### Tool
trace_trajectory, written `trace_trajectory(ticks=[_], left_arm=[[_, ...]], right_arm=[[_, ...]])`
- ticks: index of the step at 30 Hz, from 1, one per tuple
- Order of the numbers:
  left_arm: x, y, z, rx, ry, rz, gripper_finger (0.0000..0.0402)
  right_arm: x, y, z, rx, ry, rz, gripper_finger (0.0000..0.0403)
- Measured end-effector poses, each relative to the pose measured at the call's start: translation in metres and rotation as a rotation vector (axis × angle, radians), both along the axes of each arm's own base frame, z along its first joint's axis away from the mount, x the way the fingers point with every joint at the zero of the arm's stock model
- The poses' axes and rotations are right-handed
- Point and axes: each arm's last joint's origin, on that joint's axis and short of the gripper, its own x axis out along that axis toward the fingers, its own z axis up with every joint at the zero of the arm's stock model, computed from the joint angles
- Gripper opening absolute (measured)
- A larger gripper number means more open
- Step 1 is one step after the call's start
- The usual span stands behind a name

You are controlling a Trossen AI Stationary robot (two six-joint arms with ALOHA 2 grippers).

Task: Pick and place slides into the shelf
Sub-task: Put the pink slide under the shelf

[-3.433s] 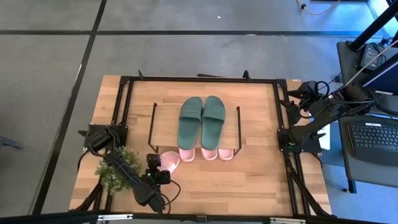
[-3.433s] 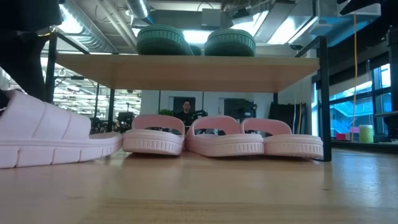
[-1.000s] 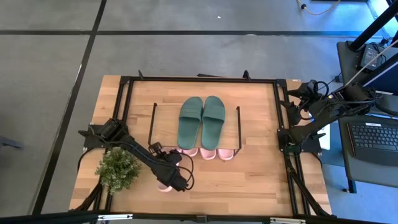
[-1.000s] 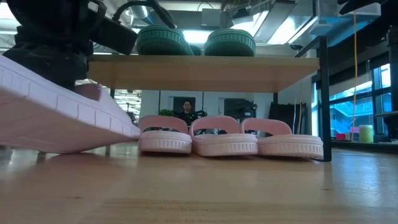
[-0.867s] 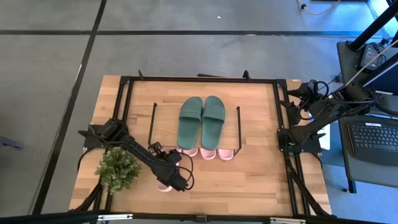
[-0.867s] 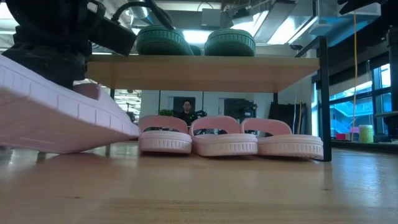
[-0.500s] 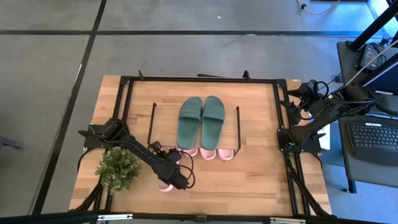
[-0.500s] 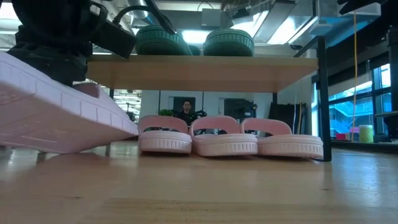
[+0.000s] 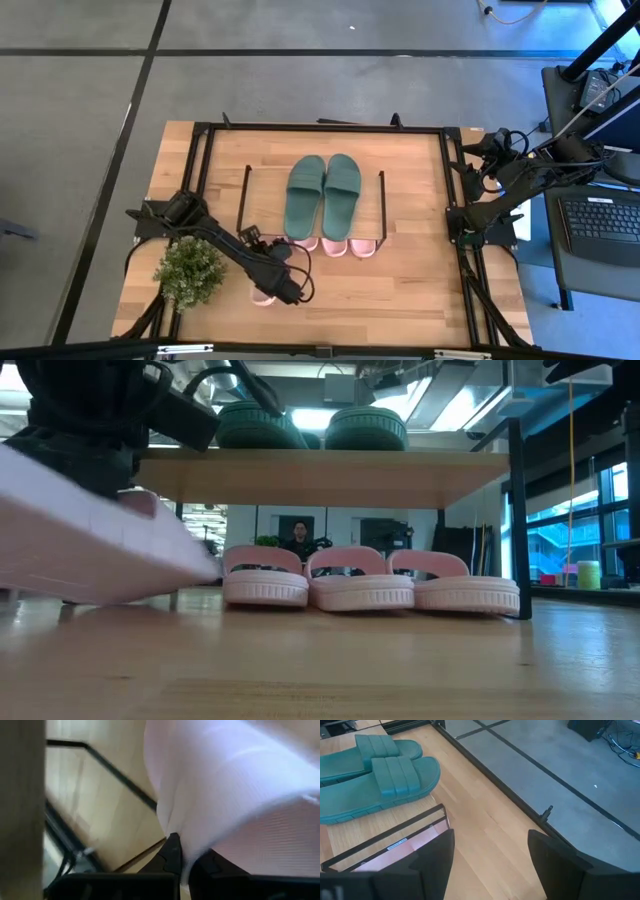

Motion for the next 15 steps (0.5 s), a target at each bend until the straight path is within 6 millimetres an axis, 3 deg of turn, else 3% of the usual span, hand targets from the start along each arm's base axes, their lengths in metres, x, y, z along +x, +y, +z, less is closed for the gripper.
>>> trace_trajectory(ticks=[15], left_arm=[[0.0066,0.001,0.0068,-0.014,-0.028,0.016,0.0002]], right_arm=[[0.0,0.0,0.0,0.002,-0.001,-0.001,0.0253]])
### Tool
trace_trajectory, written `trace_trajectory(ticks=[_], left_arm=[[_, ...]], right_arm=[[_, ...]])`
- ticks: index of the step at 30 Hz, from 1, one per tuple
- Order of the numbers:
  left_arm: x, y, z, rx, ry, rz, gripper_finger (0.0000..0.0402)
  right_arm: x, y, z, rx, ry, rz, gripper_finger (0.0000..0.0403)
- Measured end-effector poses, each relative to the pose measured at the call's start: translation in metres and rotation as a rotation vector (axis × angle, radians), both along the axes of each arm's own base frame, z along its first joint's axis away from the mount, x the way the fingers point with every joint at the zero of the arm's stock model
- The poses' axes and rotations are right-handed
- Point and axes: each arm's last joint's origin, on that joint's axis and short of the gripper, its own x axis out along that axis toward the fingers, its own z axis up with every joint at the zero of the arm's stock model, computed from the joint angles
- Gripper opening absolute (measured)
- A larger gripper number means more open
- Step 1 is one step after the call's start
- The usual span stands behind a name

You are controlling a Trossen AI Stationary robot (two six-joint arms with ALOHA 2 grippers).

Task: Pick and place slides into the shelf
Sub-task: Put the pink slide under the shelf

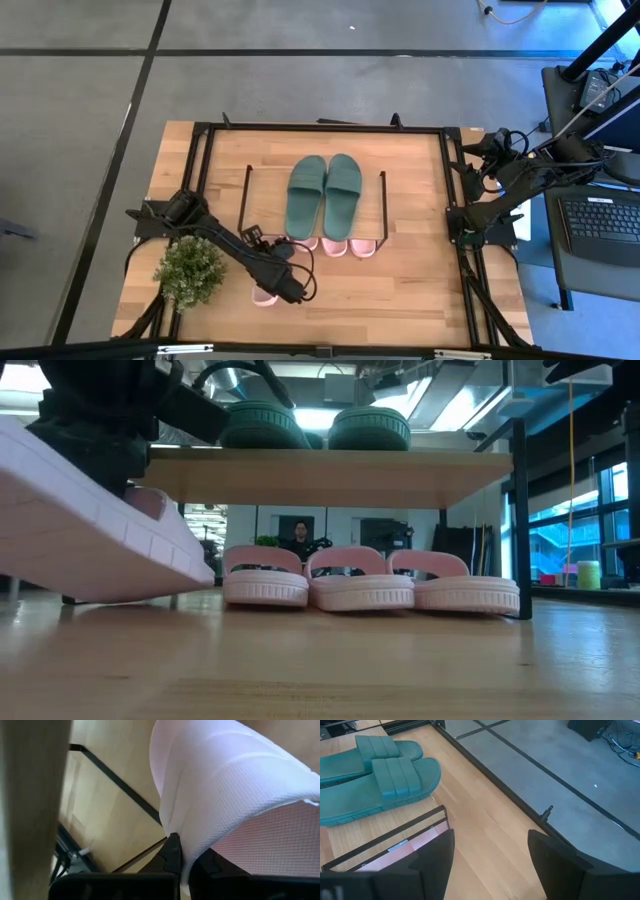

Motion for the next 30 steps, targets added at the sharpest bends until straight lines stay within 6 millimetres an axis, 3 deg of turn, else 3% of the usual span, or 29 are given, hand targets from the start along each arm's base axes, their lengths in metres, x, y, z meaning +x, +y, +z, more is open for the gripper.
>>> trace_trajectory(ticks=[5,30], left_arm=[[0.002,0.0028,-0.0061,-0.007,-0.007,0.006,0.0004],[0.0033,0.0037,-0.0058,-0.028,0.015,-0.014,0.0155]], right_arm=[[0.0001,0.0,0.0,0.0,0.0,0.0,0.0253],[0.0001,0.0,0.0,0.0,0.0,0.0,0.0253]])
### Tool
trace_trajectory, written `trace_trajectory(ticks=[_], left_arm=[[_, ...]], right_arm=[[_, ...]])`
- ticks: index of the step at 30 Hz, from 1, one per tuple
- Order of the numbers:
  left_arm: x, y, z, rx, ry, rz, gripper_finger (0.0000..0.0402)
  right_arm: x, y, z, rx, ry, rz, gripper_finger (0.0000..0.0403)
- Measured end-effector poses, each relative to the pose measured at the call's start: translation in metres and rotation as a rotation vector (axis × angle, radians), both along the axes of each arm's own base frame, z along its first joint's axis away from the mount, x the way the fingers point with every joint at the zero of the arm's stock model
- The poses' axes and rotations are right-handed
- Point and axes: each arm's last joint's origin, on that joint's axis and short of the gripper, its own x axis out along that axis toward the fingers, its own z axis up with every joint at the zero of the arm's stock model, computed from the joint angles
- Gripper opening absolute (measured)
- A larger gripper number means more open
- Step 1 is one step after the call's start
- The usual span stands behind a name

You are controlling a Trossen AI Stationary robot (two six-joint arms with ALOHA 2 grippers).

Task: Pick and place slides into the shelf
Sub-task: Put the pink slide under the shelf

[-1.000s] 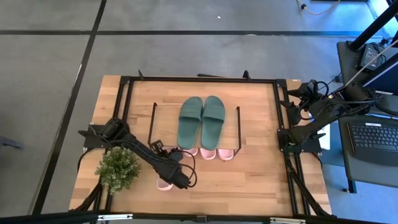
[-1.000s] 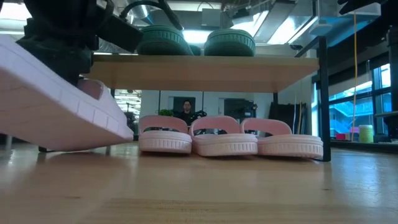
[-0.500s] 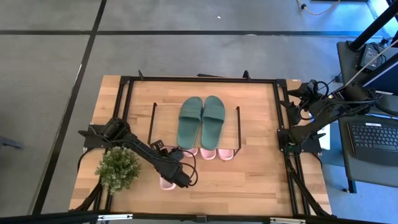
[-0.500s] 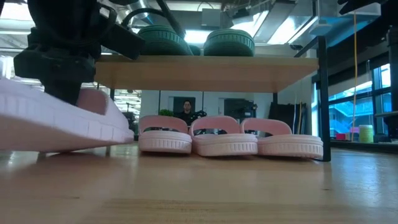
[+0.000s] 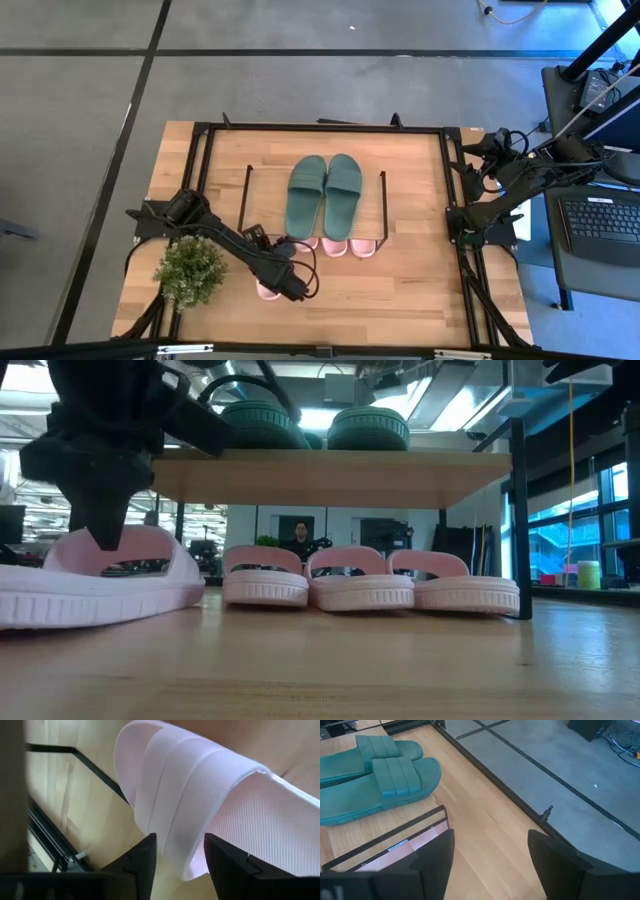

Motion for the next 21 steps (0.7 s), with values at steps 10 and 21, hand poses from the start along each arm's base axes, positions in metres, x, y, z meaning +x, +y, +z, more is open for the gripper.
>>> trace_trajectory(ticks=[10,21], left_arm=[[0.004,-0.02,0.021,-0.047,-0.037,-0.107,0.0159],[-0.009,-0.091,0.044,-0.22,-0.254,-0.307,0.0159]], right_arm=[[0.0,0.0,0.0,0.001,0.0,0.0,0.0253],[0.0,0.0,0.0,0.019,-0.014,-0.016,0.0253]])
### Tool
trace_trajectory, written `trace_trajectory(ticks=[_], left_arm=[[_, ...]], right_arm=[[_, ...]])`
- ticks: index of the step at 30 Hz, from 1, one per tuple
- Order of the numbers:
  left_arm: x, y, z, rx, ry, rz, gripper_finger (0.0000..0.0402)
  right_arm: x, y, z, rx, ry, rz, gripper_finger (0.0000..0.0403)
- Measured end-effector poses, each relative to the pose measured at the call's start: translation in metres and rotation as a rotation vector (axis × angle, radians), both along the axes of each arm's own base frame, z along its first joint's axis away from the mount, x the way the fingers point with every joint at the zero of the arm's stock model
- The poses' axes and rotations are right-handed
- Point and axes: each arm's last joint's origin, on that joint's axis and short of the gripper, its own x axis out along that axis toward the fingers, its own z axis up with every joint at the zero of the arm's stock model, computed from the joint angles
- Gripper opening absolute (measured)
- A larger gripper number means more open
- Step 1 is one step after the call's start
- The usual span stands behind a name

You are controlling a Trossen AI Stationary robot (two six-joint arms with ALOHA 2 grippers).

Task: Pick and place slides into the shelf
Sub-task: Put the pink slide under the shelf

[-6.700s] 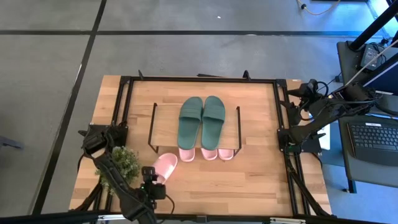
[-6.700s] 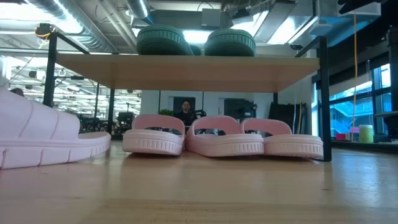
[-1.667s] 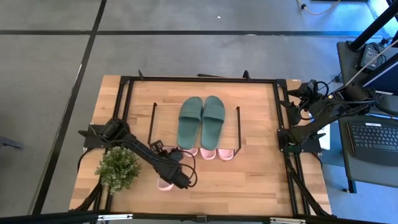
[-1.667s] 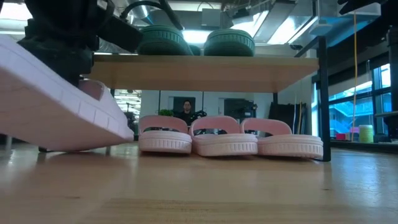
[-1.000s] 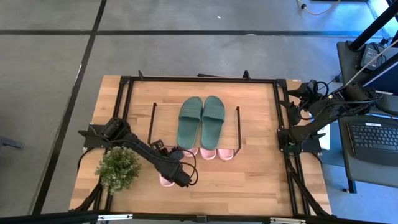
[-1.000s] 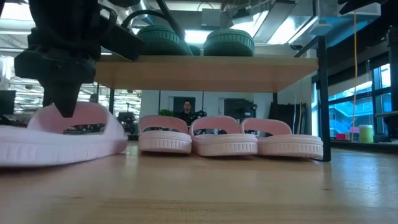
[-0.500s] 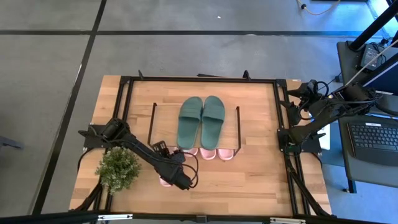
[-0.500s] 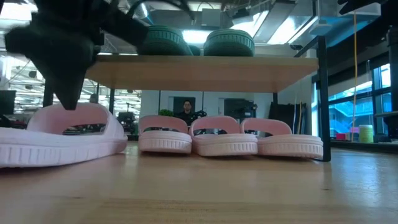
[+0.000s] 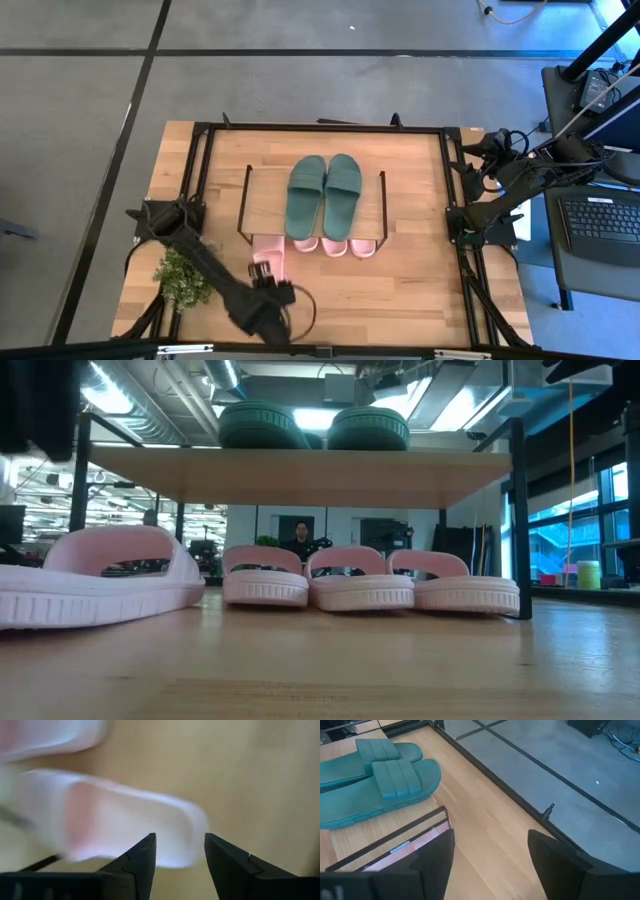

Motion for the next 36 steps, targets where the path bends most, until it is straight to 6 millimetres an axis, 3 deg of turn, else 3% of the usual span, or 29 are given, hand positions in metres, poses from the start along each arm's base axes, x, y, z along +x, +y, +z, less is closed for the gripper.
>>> trace_trajectory(ticks=[6,11,16,25,36], left_arm=[[-0.001,-0.035,0.0,-0.172,-0.157,-0.053,0.0159],[0.002,-0.046,-0.024,-0.153,-0.138,-0.066,0.0159],[0.003,-0.046,-0.048,-0.108,-0.054,-0.043,0.0159],[-0.009,-0.045,-0.055,-0.075,0.015,0.049,0.0159],[-0.022,-0.022,-0.083,0.006,0.135,0.107,0.0159]], right_arm=[[0.0,0.0,0.0,0.002,-0.001,-0.002,0.0253],[0.001,0.0,0.0,0.012,-0.008,-0.013,0.0253],[0.006,0.002,-0.001,0.006,0.007,-0.013,0.0253],[0.016,0.007,-0.002,-0.01,0.043,-0.013,0.0253],[0.02,0.009,-0.003,-0.016,0.057,-0.013,0.0253]])
